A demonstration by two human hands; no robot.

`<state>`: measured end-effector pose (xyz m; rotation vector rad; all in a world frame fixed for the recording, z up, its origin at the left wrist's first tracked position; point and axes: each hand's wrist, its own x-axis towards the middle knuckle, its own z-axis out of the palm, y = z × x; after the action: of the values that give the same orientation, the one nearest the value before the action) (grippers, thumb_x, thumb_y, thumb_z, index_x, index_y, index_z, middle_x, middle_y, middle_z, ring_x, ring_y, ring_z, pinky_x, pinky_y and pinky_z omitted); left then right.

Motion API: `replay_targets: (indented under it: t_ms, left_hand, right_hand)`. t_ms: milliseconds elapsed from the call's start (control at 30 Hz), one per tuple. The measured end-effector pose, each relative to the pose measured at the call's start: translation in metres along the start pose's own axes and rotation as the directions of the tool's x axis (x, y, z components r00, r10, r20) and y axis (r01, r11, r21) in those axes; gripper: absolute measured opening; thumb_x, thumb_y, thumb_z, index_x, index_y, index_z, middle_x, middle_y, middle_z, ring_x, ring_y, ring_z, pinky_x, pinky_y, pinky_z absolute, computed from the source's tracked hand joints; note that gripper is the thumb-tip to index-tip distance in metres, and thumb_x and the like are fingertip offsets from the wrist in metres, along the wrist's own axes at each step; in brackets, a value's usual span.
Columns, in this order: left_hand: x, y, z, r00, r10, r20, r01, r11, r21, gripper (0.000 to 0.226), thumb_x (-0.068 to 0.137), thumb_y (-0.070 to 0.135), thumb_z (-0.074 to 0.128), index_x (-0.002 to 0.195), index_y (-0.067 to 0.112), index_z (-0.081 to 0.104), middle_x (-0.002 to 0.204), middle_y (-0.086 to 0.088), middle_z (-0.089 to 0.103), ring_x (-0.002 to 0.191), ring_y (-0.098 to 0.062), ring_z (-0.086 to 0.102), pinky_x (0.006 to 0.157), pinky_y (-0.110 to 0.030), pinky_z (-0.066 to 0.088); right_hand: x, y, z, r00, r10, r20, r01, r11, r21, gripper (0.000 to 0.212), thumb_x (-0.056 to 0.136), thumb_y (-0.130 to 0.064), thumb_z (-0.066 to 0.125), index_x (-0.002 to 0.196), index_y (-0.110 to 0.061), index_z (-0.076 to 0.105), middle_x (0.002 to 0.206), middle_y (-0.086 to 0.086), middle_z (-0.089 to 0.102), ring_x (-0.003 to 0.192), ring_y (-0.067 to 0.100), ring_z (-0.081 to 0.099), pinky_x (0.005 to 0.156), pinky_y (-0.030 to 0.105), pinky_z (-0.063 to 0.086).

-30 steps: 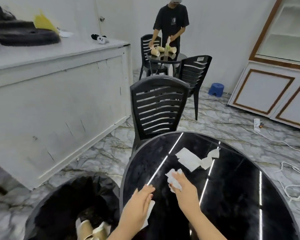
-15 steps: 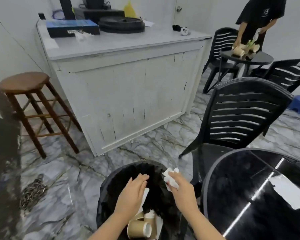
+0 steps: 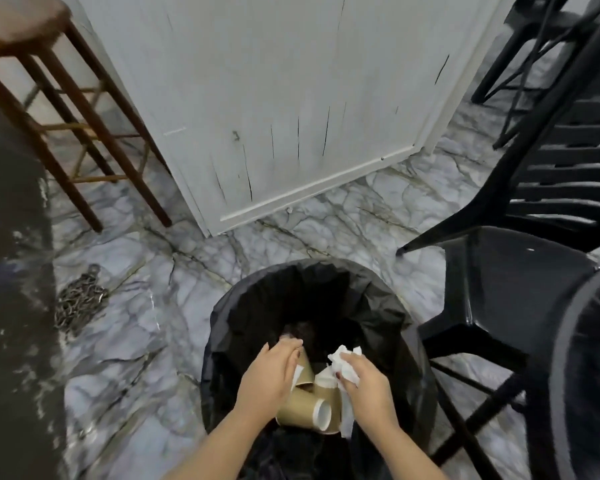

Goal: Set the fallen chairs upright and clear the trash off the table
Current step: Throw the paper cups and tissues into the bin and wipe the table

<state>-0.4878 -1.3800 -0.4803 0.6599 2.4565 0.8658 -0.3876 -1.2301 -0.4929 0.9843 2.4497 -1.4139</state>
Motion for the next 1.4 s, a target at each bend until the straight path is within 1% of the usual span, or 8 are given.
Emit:
replay_targets:
  t_ms: [133,300,567,767,867,1067,1200,1400]
  left_hand:
    - [0.017,-0.043,0.042,0.994,-0.063,0.088,0.058,0.997,0.052,0.037,0.100,0.027,0.029,0.134,0.028,0.043,0.137,0.011,0.049,0.128,-0.005,0.040,0.117,-0.032,0.014]
    - [0.023,-0.084,0.076,0.943,-0.266,0.202,0.215,0.946,0.243,0.061,0.095,0.053,0.024,0.147,0.033,-0.001,0.158,0.006,-0.001,0.144,-0.015,-0.004,0.116,-0.038,-0.004]
    - [0.009,-0.076,0.060,0.949,-0.242,0.202,0.193,0.952,0.237,0.064,0.093,0.056,0.027,0.146,0.035,-0.003,0.157,0.008,-0.007,0.143,-0.010,-0.010,0.116,-0.037,-0.006]
    - [0.003,-0.016,-0.002,0.969,-0.176,0.173,0.135,0.965,0.227,0.068,0.088,0.065,0.022,0.146,0.036,-0.001,0.157,0.011,-0.008,0.142,-0.009,-0.013,0.117,-0.040,-0.006]
    - [-0.001,0.022,-0.038,0.982,-0.127,0.140,0.094,0.970,0.222,0.101,0.058,0.088,-0.007,0.145,0.038,0.000,0.156,0.014,-0.007,0.142,-0.008,-0.012,0.116,-0.041,-0.005]
    - [0.002,0.117,-0.108,0.998,-0.007,0.068,-0.009,0.972,0.233,0.116,0.041,0.092,-0.017,0.144,0.041,-0.001,0.157,0.012,-0.004,0.143,-0.009,-0.009,0.116,-0.041,-0.003]
    - [0.008,0.181,-0.136,0.994,0.102,0.046,-0.109,0.967,0.231,0.122,0.034,0.093,-0.020,0.143,0.043,-0.001,0.157,0.013,-0.006,0.143,-0.009,-0.008,0.116,-0.042,-0.002]
    - [0.016,0.276,-0.127,0.954,0.294,0.064,-0.300,0.916,0.265,0.125,0.033,0.093,-0.022,0.144,0.041,0.001,0.156,0.013,-0.007,0.143,-0.008,-0.007,0.117,-0.041,-0.002]
  right_hand:
    - [0.028,0.047,0.045,0.994,0.099,0.050,-0.096,0.994,-0.052,0.046,0.087,-0.017,0.061,0.131,-0.015,0.049,0.141,0.007,0.046,0.130,0.021,0.040,0.101,0.020,0.028]
    - [0.040,0.081,0.076,0.965,0.228,0.128,-0.137,0.857,-0.497,0.103,0.067,-0.078,0.047,0.142,-0.042,-0.013,0.148,-0.016,-0.024,0.143,0.026,-0.015,0.109,0.058,0.014]
    - [0.026,0.071,0.069,0.987,0.093,0.129,-0.027,0.897,-0.441,0.089,0.081,-0.066,0.045,0.145,-0.035,-0.008,0.156,-0.005,-0.017,0.142,0.015,-0.018,0.115,0.044,-0.003]
    - [0.005,-0.004,0.016,0.997,-0.030,0.071,0.057,0.903,-0.426,0.085,0.082,-0.061,0.049,0.146,-0.036,0.001,0.158,-0.009,-0.008,0.144,0.012,-0.006,0.115,0.036,0.011]
    - [-0.008,-0.051,-0.024,0.997,-0.083,0.006,0.078,0.909,-0.409,0.082,0.083,-0.060,0.048,0.147,-0.035,0.004,0.158,-0.008,-0.006,0.145,0.014,-0.003,0.116,0.038,0.013]
    - [-0.032,-0.129,-0.111,0.975,-0.191,-0.114,0.129,0.903,-0.411,0.081,0.082,-0.066,0.042,0.146,-0.036,0.003,0.158,-0.007,-0.005,0.145,0.015,-0.004,0.117,0.039,0.012]
    - [-0.057,-0.156,-0.173,0.942,-0.219,-0.253,0.106,0.913,-0.394,0.101,0.061,-0.085,0.024,0.146,-0.035,0.004,0.158,-0.009,-0.002,0.145,0.014,0.000,0.116,0.035,0.015]
    - [-0.101,-0.138,-0.259,0.861,-0.196,-0.470,0.041,0.946,-0.321,0.081,0.081,-0.059,0.051,0.146,-0.035,0.007,0.157,-0.010,0.001,0.144,0.012,0.005,0.114,0.033,0.020]
